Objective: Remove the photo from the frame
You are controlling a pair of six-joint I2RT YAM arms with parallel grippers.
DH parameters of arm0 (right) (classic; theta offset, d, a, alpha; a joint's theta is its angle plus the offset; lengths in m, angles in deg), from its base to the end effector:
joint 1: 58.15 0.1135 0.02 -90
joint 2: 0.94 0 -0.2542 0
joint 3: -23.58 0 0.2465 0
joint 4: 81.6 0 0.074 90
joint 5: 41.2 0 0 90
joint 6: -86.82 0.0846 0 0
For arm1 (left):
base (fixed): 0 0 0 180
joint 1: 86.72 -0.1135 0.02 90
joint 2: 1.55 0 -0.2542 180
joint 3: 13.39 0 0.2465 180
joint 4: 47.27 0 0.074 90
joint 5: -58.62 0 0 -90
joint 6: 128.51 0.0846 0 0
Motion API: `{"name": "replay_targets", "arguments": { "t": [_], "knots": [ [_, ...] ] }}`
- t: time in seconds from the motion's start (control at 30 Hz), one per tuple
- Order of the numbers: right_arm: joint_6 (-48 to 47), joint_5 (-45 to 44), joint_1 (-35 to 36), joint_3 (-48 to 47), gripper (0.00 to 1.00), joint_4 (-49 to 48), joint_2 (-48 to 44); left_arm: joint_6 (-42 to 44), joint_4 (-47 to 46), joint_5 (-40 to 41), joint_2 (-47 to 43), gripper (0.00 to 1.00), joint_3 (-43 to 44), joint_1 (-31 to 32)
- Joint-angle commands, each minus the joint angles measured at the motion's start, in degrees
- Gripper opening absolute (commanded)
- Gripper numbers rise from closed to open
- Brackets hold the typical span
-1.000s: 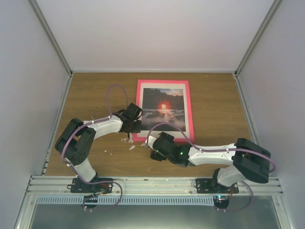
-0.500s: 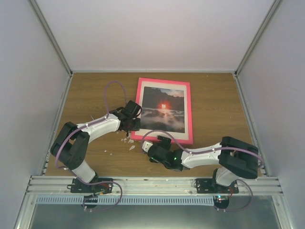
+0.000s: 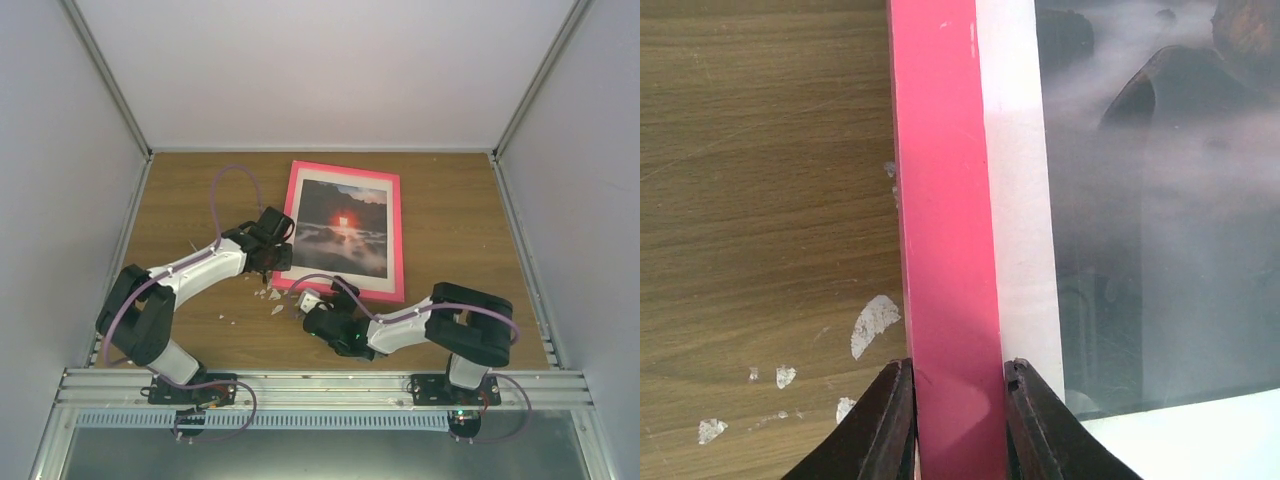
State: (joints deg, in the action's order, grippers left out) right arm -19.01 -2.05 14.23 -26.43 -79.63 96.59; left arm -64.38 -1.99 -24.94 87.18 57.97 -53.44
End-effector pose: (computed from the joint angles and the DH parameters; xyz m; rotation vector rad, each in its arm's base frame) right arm 0.1541 0.2685 0.0868 -1.1856 1.7474 -0.5072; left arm 0.2746 -0.1689 0.1537 0.1359 2.6627 -0.1897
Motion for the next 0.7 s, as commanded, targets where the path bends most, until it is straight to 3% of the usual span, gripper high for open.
{"name": "replay_targets", "arguments": {
  "t": [0.0,0.53,0.67],
  "knots": [
    [-3.55,-6.91,0.36,-0.73,0.84,-8.57,3.81,0.71,-4.32,-3.21,-3.75,0.01,-0.12,0.61],
    [-15.42,-10.77,-2.85,-3.34,0.60,-21.94,9.57,-1.27,-6.32,-5.29,-6.21,0.00,-4.79,0.45],
    [-16.88,-10.96,-2.99,-3.22,0.49,-22.57,8.01,-2.08,-6.78,-6.28,-8.84,0.01,-6.80,-0.82]
  ]
}}
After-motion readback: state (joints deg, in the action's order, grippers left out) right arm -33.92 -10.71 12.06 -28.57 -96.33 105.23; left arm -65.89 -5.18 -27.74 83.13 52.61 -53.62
